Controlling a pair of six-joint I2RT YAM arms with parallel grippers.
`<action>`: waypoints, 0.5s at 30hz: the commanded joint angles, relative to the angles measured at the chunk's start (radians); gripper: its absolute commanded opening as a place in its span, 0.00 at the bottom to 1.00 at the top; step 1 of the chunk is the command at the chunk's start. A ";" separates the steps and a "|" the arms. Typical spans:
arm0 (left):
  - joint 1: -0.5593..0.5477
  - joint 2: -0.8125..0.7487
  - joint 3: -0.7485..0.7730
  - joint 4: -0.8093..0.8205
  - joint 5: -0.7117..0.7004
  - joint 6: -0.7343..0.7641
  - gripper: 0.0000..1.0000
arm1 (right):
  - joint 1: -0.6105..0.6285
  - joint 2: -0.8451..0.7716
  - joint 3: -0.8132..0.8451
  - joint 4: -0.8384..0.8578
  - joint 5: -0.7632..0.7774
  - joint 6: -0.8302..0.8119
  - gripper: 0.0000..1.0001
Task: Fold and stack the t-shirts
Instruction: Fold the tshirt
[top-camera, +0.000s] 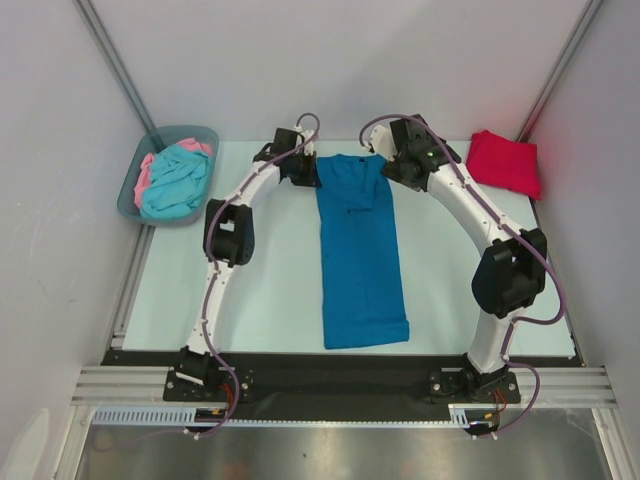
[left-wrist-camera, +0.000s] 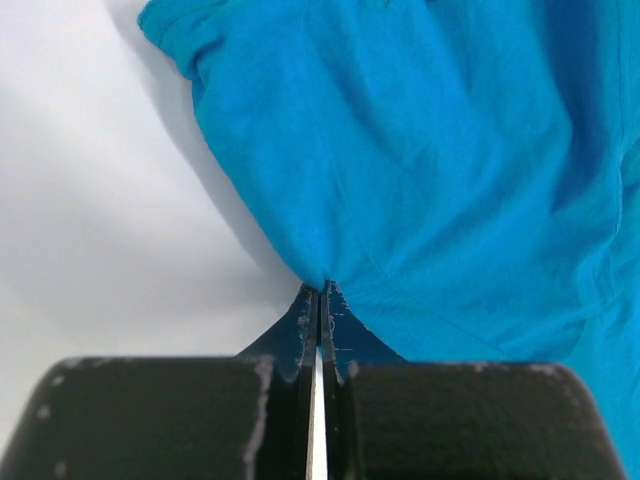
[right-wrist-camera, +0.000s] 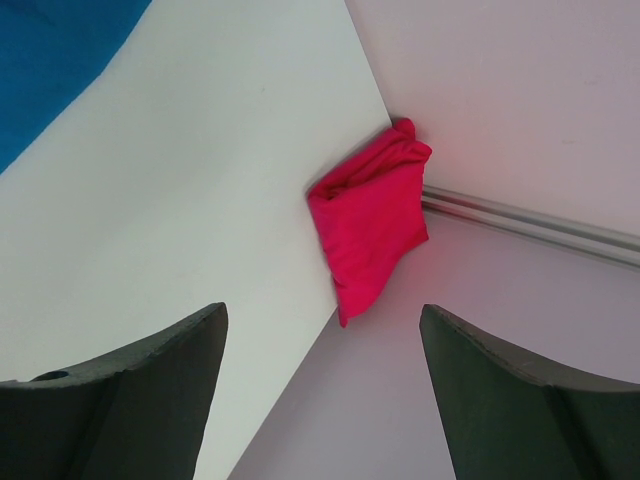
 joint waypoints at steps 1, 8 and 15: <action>0.053 -0.050 0.003 -0.058 -0.070 0.007 0.00 | 0.007 -0.005 0.052 0.004 0.000 0.011 0.84; 0.062 -0.054 0.008 -0.069 -0.100 0.019 0.00 | 0.016 -0.002 0.057 0.006 -0.002 0.014 0.84; 0.062 -0.070 -0.001 -0.072 -0.035 0.028 0.72 | 0.017 0.002 0.022 -0.011 -0.018 0.035 0.85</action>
